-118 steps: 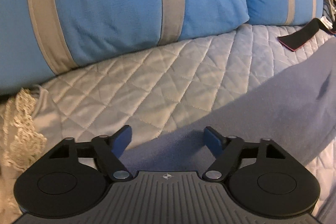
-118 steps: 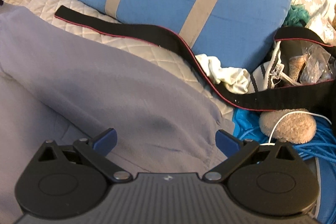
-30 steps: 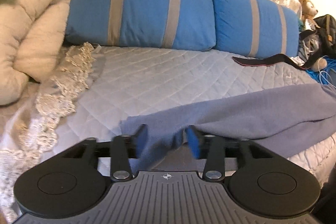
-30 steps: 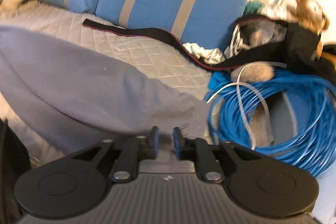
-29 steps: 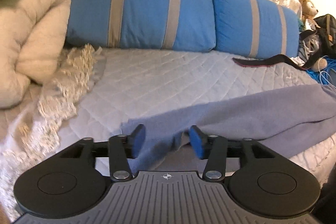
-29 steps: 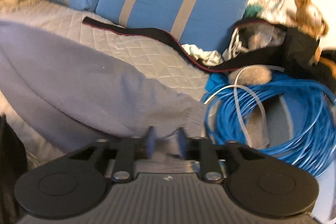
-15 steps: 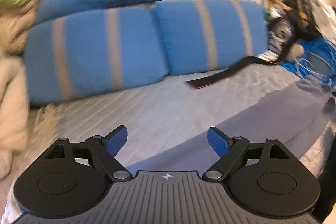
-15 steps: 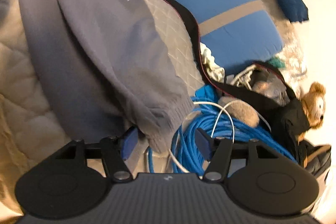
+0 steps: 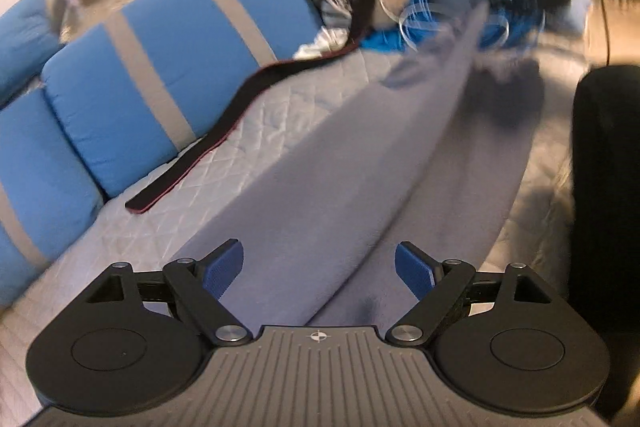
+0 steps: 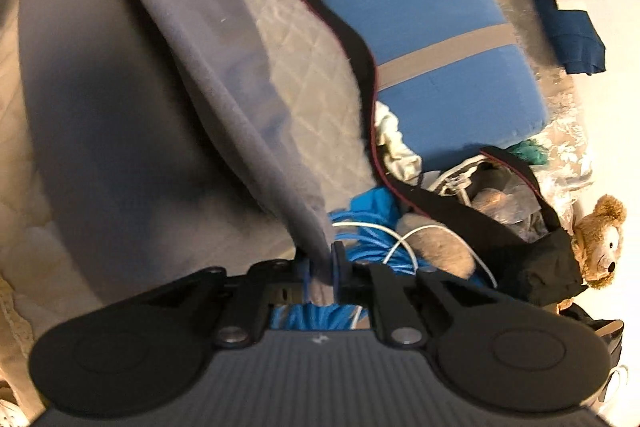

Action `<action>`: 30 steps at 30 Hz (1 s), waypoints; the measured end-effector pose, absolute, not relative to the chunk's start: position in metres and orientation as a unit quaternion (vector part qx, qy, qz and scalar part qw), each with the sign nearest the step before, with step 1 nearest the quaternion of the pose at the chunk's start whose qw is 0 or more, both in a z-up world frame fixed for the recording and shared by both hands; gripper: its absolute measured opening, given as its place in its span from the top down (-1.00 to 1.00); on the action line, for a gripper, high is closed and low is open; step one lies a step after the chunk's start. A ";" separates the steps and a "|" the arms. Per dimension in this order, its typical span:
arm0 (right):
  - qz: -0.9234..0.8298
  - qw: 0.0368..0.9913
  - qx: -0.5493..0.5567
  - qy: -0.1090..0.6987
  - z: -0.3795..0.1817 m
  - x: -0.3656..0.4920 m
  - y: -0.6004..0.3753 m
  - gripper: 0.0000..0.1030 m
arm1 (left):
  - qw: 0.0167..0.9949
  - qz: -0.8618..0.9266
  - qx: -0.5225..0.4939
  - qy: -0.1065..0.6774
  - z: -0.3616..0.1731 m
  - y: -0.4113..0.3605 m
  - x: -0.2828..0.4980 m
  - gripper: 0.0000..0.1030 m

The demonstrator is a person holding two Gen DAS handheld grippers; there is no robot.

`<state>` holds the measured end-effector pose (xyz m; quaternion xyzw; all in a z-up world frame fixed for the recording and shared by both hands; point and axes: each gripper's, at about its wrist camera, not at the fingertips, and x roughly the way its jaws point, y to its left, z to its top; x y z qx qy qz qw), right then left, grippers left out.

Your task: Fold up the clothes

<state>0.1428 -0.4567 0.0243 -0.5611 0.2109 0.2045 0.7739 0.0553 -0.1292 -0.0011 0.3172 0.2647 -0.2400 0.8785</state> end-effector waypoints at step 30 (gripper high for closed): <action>0.219 0.756 -0.579 0.213 -0.040 0.079 -0.462 0.82 | 0.779 -0.229 0.511 0.284 -0.023 -0.153 0.005 0.95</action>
